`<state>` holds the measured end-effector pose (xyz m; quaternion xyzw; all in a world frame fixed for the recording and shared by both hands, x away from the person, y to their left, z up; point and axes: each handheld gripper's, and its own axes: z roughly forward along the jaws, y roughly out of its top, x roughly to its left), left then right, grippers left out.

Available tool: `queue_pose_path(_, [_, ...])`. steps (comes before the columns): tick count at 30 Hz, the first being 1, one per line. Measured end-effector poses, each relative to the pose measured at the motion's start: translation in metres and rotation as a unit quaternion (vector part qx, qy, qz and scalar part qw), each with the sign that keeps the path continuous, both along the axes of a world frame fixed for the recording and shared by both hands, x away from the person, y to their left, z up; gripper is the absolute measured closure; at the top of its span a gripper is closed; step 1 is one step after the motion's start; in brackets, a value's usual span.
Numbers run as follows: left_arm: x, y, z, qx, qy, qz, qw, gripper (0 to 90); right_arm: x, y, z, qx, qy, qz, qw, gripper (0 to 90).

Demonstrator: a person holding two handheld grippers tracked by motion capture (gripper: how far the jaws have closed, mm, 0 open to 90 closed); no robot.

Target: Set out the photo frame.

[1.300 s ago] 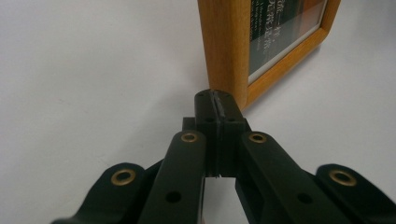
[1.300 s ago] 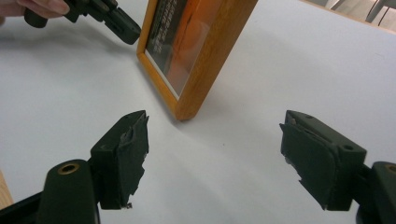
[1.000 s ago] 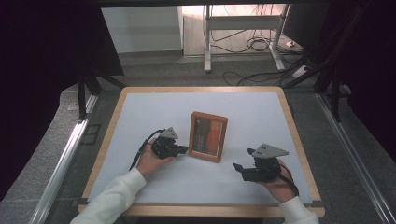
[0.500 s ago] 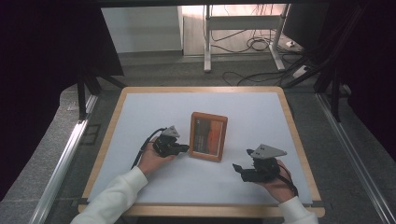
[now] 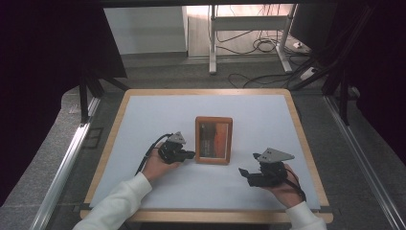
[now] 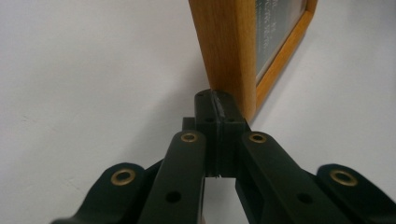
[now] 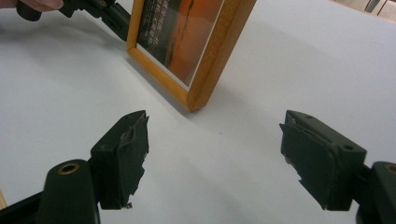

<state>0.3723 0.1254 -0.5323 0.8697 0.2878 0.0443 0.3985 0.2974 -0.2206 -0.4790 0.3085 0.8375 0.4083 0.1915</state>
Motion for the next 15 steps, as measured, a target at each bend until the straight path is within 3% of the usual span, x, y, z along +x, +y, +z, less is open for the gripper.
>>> queue_pose_path(9, [0.000,0.000,0.000,0.003,-0.005,-0.001,1.0000,89.6,0.000,0.000,-0.001,-0.001,0.003,0.002,1.0000,23.5])
queue_pose_path(15, [-0.002,0.010,0.004,0.002,-0.007,0.013,0.9999,89.8,0.001,0.001,-0.002,0.006,0.007,0.004,1.0000,23.5])
